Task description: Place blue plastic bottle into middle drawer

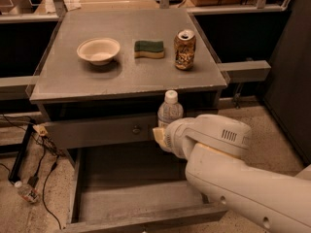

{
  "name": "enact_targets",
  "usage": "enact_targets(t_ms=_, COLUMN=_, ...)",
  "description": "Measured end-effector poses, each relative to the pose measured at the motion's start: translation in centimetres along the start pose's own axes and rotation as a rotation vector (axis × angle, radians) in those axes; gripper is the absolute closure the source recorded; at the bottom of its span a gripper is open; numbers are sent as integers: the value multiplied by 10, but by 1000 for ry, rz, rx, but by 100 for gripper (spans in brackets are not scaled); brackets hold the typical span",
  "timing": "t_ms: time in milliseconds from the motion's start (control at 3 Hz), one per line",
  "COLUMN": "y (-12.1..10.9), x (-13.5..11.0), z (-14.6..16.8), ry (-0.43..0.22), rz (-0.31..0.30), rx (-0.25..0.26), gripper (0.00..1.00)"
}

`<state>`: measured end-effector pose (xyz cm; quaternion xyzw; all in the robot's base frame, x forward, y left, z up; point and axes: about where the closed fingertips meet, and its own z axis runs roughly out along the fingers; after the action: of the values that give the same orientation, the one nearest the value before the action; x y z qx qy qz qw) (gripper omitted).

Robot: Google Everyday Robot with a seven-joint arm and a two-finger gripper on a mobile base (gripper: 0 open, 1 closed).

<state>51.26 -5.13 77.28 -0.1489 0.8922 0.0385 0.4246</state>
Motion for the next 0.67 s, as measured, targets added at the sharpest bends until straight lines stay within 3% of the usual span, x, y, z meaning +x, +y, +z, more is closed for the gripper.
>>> enact_targets(t_ms=333, y=2, x=3, z=-1, ry=5, rz=33, rx=13, gripper=100)
enact_targets(t_ms=667, y=43, x=16, z=3, ry=5, rz=68, rx=-1, gripper=100)
